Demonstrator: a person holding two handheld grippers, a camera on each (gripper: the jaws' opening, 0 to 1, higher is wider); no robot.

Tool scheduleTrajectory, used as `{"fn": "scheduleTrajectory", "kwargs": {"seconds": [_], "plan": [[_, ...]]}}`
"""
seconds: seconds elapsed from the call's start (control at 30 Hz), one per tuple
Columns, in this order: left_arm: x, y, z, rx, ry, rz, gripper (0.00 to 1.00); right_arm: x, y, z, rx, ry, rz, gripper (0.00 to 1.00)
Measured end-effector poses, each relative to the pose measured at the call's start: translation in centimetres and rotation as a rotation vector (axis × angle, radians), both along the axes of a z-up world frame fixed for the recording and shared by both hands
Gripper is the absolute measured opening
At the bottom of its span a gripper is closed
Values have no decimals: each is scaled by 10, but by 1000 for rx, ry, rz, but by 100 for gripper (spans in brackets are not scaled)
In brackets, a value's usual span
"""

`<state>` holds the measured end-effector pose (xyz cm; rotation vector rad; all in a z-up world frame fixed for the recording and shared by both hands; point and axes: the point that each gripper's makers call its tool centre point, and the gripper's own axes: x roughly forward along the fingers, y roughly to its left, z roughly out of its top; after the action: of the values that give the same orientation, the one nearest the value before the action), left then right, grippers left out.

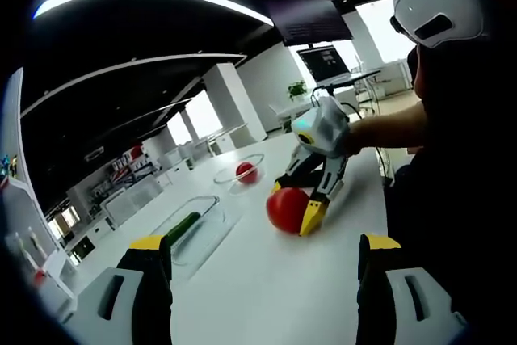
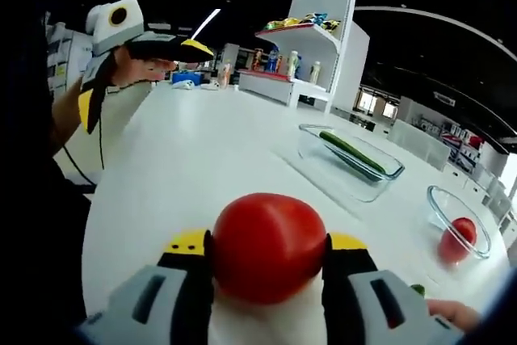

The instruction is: Sort the scattered tomatoes and cucumbers on the table and place them into their respective storage containers

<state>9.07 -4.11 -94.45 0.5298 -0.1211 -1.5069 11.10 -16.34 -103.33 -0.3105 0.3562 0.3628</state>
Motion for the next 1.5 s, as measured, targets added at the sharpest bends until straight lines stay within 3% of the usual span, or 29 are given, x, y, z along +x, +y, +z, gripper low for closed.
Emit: {"fn": "scheduleTrajectory", "kwargs": {"seconds": [0.17, 0.33, 0.53, 1.03, 1.33, 1.5], "plan": [[0, 1, 0, -1, -1, 1, 95, 2, 0, 1, 0, 19, -44, 50], [4, 3, 1, -3, -2, 11, 95, 2, 3, 5, -58, -13, -37, 50], [6, 4, 3, -7, -5, 15, 95, 4, -5, 25, 6, -50, -51, 50], [5, 4, 5, -3, -14, 11, 95, 3, -57, 82, 39, -170, -159, 49], [7, 5, 7, -2, -19, 20, 95, 2, -104, 128, 47, -262, -229, 49], [6, 4, 8, 3, -25, 20, 95, 9, -126, 141, 54, -275, -245, 49]]}}
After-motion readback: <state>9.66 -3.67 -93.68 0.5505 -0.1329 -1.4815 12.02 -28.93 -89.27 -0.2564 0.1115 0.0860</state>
